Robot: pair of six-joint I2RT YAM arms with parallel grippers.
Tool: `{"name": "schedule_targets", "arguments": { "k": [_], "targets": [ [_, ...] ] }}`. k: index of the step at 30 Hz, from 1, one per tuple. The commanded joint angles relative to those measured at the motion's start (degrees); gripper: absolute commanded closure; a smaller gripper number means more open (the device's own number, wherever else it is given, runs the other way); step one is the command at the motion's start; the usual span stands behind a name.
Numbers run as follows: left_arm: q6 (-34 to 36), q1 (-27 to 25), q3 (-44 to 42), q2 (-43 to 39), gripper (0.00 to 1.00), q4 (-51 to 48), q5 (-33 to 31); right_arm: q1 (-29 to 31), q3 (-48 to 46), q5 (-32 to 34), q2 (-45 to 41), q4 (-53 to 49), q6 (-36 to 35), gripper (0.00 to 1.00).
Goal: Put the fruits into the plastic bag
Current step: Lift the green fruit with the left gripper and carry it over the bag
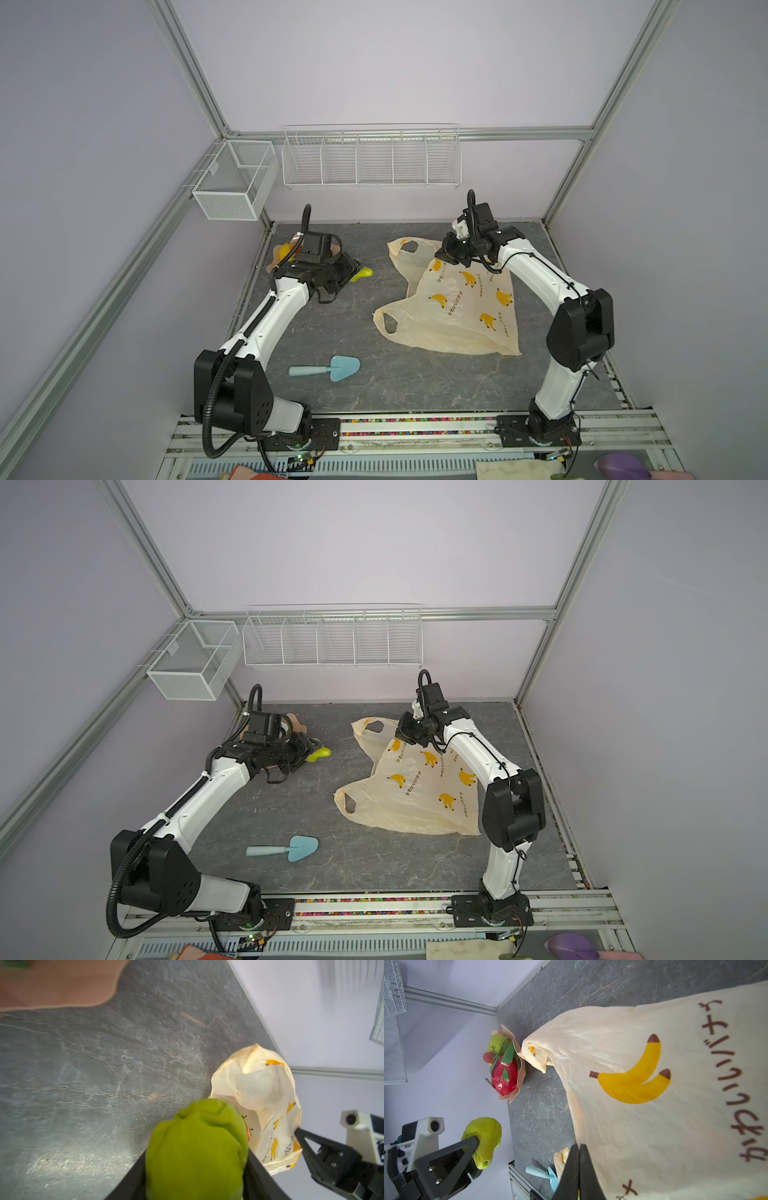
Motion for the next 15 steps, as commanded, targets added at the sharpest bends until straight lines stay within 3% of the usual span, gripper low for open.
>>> {"name": "schedule_targets", "arguments": {
  "k": [1,11,15],
  "targets": [
    [7.9,-2.6,0.1,2.4,0.44,6.7,3.0,-0.4,1.3,-0.9,0.5,-1.7,-1.3,0.93],
    [24.9,-6.2,5.4,12.8,0.46,9.6,17.1,-0.5,2.6,-1.4,0.7,-3.6,-2.5,0.93],
    [26.6,-6.5,6.6,16.6,0.47,11.8,21.7,-0.4,2.5,-1.5,0.2,-3.7,-2.4,0.93]
  ]
}}
